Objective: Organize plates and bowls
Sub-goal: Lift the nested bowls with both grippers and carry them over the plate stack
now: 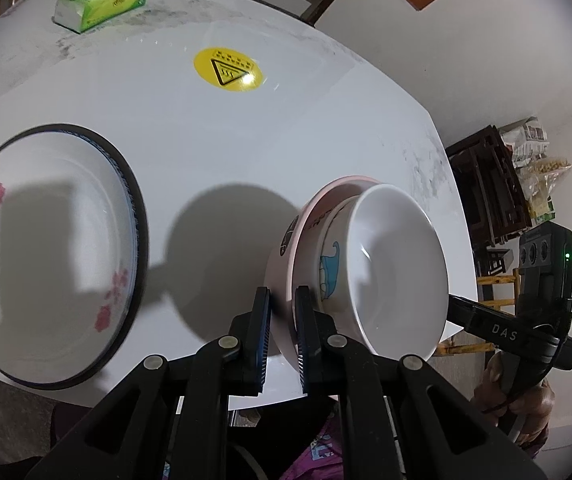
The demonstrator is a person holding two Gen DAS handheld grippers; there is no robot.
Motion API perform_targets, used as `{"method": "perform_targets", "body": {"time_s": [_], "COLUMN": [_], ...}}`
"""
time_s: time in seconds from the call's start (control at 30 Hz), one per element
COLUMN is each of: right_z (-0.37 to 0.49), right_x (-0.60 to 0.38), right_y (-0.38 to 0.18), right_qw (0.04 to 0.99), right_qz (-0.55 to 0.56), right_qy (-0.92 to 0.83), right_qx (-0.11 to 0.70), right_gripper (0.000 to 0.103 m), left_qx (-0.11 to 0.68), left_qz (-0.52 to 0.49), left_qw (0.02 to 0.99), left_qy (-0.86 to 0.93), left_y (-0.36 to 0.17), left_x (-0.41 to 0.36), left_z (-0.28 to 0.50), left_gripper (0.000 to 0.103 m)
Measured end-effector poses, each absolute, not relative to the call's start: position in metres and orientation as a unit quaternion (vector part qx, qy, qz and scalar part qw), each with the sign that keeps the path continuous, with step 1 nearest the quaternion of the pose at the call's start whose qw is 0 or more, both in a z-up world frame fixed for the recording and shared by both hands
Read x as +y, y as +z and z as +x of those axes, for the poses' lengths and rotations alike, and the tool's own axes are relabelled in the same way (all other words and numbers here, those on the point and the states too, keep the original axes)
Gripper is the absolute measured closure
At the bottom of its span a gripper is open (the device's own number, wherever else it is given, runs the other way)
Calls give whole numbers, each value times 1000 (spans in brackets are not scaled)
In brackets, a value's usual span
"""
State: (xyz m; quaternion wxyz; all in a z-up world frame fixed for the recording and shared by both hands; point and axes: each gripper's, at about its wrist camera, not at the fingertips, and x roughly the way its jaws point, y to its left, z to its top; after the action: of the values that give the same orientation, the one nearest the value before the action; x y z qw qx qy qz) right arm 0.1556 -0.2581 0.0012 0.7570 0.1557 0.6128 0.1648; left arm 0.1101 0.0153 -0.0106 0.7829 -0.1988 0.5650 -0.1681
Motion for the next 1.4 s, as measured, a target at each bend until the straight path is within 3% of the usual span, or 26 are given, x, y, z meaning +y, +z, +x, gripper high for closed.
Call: {"method": "perform_targets", "body": {"time_s": [0.93, 1.4], "right_z": [182, 190], "right_x": [-138, -65], "right_y": [50, 47], "right_qw": [752, 732], "right_qz": [116, 93], "right_qy": [249, 285], "right_qx": [599, 612], "right_gripper": [90, 90], "left_qx": [503, 485], "left_qz": [-241, -266], "left_qw": [826, 832], "left_qy": [-81, -34], "left_y": [33, 34], "left_x": [131, 198], "left_z": [80, 65], "left_gripper": [95, 95]}}
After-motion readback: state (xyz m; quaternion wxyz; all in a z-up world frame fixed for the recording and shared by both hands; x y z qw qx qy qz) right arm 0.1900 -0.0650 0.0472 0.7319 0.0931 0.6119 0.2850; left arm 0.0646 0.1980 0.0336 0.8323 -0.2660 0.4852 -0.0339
